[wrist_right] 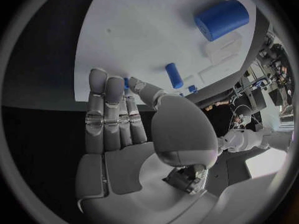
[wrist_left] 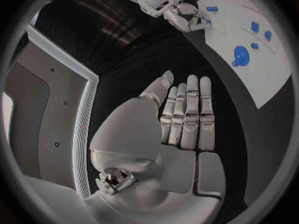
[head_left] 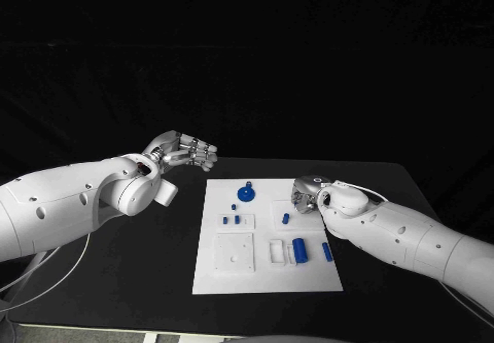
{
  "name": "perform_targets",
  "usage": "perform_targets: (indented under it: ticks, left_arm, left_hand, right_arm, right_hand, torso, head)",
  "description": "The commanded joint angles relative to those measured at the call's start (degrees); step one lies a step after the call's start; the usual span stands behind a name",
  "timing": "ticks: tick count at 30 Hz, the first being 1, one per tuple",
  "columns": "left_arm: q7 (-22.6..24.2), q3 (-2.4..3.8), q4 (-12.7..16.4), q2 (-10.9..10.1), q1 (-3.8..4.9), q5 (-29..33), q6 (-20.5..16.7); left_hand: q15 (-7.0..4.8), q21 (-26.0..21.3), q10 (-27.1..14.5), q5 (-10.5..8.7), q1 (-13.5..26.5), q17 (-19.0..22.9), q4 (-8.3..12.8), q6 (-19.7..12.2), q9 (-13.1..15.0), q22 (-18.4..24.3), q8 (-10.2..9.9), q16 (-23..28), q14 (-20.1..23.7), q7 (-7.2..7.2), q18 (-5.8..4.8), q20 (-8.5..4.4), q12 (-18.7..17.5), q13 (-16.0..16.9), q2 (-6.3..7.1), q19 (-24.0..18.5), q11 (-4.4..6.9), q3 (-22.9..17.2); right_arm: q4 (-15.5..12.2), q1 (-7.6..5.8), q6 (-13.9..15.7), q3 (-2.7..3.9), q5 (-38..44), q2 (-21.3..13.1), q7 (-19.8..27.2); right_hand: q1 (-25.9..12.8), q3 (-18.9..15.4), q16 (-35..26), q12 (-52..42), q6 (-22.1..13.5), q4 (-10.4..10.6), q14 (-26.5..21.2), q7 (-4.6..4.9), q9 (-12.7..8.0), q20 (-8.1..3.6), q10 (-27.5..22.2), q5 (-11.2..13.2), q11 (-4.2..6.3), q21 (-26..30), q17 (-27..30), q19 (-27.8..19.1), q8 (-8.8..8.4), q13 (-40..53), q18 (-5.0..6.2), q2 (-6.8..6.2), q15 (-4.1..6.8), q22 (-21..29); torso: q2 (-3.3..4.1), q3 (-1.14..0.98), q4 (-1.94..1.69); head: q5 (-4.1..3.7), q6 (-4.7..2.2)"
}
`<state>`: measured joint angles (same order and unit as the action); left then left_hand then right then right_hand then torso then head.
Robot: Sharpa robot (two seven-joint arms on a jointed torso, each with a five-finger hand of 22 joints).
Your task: Assemble the parts on the task board
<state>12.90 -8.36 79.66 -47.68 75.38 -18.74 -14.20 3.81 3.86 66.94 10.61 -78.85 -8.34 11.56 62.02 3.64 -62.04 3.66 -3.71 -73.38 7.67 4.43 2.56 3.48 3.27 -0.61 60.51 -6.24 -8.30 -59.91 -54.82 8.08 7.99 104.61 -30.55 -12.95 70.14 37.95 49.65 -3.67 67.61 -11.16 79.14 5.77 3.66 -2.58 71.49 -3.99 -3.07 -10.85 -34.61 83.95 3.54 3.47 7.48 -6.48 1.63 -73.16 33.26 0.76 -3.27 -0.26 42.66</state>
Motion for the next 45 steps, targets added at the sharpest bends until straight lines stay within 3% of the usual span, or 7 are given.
perform_targets:
  ticks: [1, 8, 24, 35, 40, 45]
  left_arm:
    - [0.43, 0.06, 0.2, 0.07, 0.18, 0.44, 0.93]
    - [0.41, 0.06, 0.16, 0.12, 0.23, 0.44, 1.06]
    - [0.66, 0.07, -0.63, 0.14, 0.26, 0.45, 0.81]
    - [0.69, 0.07, -1.14, 0.13, 0.26, 0.61, 0.79]
    - [0.66, 0.07, -1.36, 0.16, 0.26, 0.64, 0.75]
    - [0.71, 0.06, -1.59, 0.41, 0.26, 0.67, 0.55]
  left_hand:
    - [-0.06, -0.01, -0.34, -0.03, -0.51, 0.04, 0.12, -0.15, -0.02, 0.05, 0.03, 0.15, -0.5, 0.08, 1.14, 0.04, -0.11, 0.01, 0.11, 0.4, -0.05, 0.34]
    - [-0.09, -0.01, -0.3, -0.03, -0.59, 0.01, 0.1, -0.17, -0.02, 0.31, 0.03, 0.15, -0.55, 0.07, 1.12, 0.02, -0.12, 0.0, 0.16, 0.46, -0.03, 0.39]
    - [-0.12, 0.03, -0.28, -0.01, -0.7, -0.02, 0.15, -0.19, -0.03, 0.36, 0.02, 0.15, -0.62, 0.09, 1.1, -0.03, -0.11, 0.01, 0.18, 0.52, -0.03, 0.43]
    - [-0.12, 0.03, -0.28, -0.01, -0.7, -0.02, 0.15, -0.19, -0.03, 0.36, 0.02, 0.15, -0.62, 0.09, 1.1, -0.03, -0.11, 0.01, 0.18, 0.52, -0.03, 0.43]
    - [-0.12, 0.02, -0.32, -0.01, -0.73, -0.03, 0.21, -0.22, -0.03, 0.45, 0.02, 0.16, -0.63, 0.1, 1.1, -0.04, -0.12, 0.0, 0.2, 0.53, -0.04, 0.48]
    - [-0.12, 0.02, -0.32, -0.01, -0.73, -0.03, 0.21, -0.22, -0.03, 0.45, 0.02, 0.16, -0.63, 0.1, 1.1, -0.04, -0.12, 0.0, 0.2, 0.53, -0.04, 0.48]
  right_arm:
    - [0.13, 0.19, -0.41, -0.24, 0.17, 0.24, 0.84]
    - [0.25, 0.2, 1.13, -0.45, 1.15, 0.23, 0.53]
    - [-3.28, 0.24, 11.48, -0.45, 0.9, -1.69, 1.24]
    - [-9.7, 0.22, 12.05, 1.25, -1.73, -5.54, 1.51]
    - [-14.68, 0.24, 12.62, 1.78, -4.91, -7.33, 2.51]
    - [-19.0, 0.77, 13.45, 1.92, -7.73, -7.84, 4.13]
  right_hand:
    - [-0.09, -0.49, 0.2, 0.17, 0.59, 0.01, 0.28, -0.04, 0.07, -0.45, 0.61, 0.09, 0.01, -0.19, -0.08, 1.07, 0.1, -0.03, 0.37, 0.72, 0.27, -0.13]
    - [0.66, -0.86, 0.21, 0.19, 3.41, -1.0, 0.84, -0.75, 0.23, -1.13, 3.85, -0.31, 1.0, -0.6, -0.19, 1.62, 0.24, 0.11, -0.23, 1.43, 1.02, -0.77]
    - [0.82, 1.0, -0.64, 0.22, 5.71, -1.79, 2.26, -1.4, 0.27, -2.45, 6.39, 0.98, 1.82, -2.31, -0.21, 1.89, 0.12, 0.11, -0.99, 0.75, 2.14, -2.68]
    - [1.1, 0.79, -0.88, 0.22, 5.83, -1.35, 2.32, -1.44, 0.25, -2.55, 6.47, 1.08, 1.86, -2.5, -0.42, 1.79, 0.13, 0.1, -1.14, 0.59, 2.2, -2.67]
    - [1.23, 0.81, -1.01, 0.22, 5.79, -1.16, 2.34, -1.44, 0.25, -2.57, 6.42, 1.06, 1.85, -2.53, -0.52, 1.75, 0.12, 0.1, -1.16, 0.53, 2.2, -2.63]
    - [1.17, 0.88, -1.14, 0.23, 5.69, -0.97, 2.33, -1.41, 0.25, -2.54, 6.31, 1.0, 1.81, -2.5, -0.53, 1.71, 0.11, 0.09, -1.15, 0.61, 2.17, -2.59]
  torso:
    - [-0.03, 0.03, 0.04]
    - [-0.06, 0.04, 0.08]
    - [-0.15, 0.05, 0.2]
    - [-0.19, 0.06, 0.35]
    - [-0.14, 0.09, 0.36]
    - [-0.11, 0.07, 0.23]
  head:
    - [-0.02, 0.18]
    - [0.0, 0.24]
    - [0.21, 0.2]
    - [0.65, 0.15]
    - [1.6, 0.1]
    - [3.03, 0.12]
